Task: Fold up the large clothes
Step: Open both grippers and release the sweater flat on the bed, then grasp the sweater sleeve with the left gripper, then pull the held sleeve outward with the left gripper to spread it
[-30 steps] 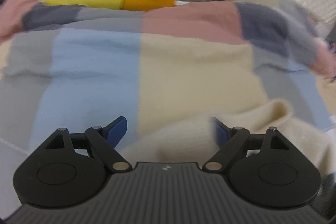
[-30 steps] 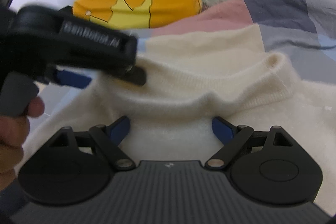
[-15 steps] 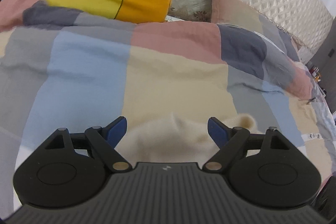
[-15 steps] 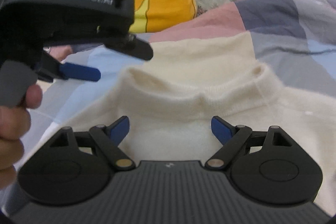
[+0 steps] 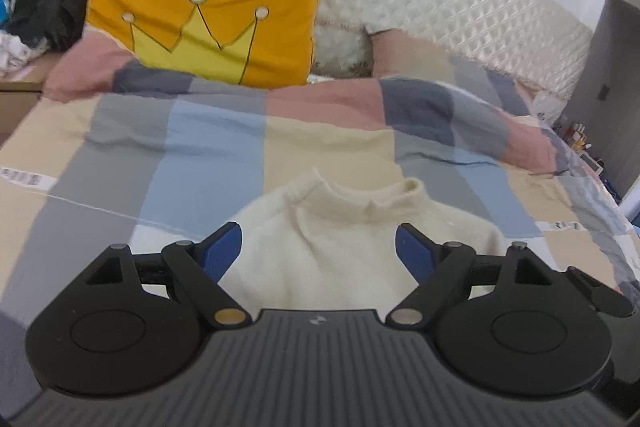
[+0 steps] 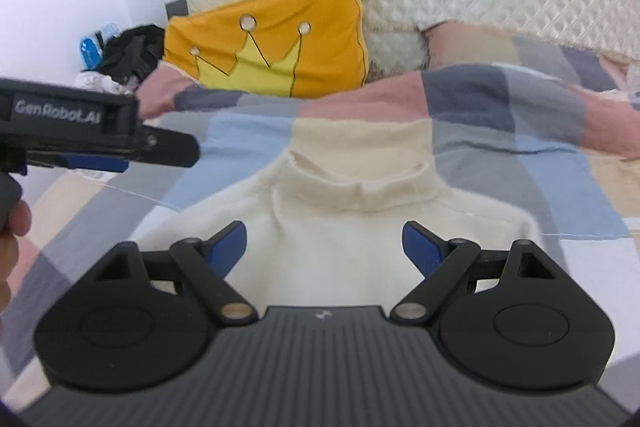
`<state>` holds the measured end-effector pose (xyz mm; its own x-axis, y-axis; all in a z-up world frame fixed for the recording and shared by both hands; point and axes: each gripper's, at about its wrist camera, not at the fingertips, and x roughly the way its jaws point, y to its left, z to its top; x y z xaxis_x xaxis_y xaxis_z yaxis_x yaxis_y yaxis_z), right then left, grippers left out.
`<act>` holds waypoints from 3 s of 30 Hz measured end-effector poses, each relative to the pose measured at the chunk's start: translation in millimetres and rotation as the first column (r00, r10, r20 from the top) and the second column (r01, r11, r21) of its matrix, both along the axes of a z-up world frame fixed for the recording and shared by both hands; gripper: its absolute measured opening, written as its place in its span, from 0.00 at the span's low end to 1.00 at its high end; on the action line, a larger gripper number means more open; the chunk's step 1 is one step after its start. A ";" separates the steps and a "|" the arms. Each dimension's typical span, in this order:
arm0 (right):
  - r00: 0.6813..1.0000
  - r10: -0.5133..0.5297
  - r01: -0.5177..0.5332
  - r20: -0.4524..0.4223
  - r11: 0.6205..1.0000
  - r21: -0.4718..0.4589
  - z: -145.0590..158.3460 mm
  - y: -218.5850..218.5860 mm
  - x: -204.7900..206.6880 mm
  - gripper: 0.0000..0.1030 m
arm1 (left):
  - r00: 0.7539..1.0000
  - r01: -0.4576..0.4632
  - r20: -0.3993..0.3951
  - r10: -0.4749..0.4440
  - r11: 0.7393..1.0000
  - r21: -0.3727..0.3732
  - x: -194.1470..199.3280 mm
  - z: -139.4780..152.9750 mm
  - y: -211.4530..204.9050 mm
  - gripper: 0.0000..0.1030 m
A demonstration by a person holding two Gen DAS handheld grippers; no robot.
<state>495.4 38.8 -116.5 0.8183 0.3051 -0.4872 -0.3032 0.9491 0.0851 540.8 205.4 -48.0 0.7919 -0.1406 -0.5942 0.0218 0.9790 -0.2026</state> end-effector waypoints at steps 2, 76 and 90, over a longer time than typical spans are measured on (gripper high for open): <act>1.000 0.002 -0.002 0.015 1.000 0.012 11.4 -5.1 -25.8 0.84 | 1.000 0.000 0.023 0.000 1.000 -0.001 -30.6 13.2 0.4 0.85; 0.966 0.222 -0.204 -0.136 0.970 0.133 -66.3 -44.5 -227.8 0.84 | 0.639 -0.761 -0.261 0.724 0.546 -0.349 -395.0 -80.2 263.1 0.13; 0.968 0.218 -0.205 -0.122 0.972 0.111 -75.6 -33.6 -196.3 0.84 | 0.595 -0.784 0.001 0.804 0.581 -0.218 -235.1 34.4 430.1 0.13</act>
<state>299.1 5.2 -192.1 0.6606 0.5152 -0.5460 -0.4758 0.8499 0.2264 305.7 635.4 -13.6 0.6861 0.4778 -0.5486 -0.7190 0.5601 -0.4114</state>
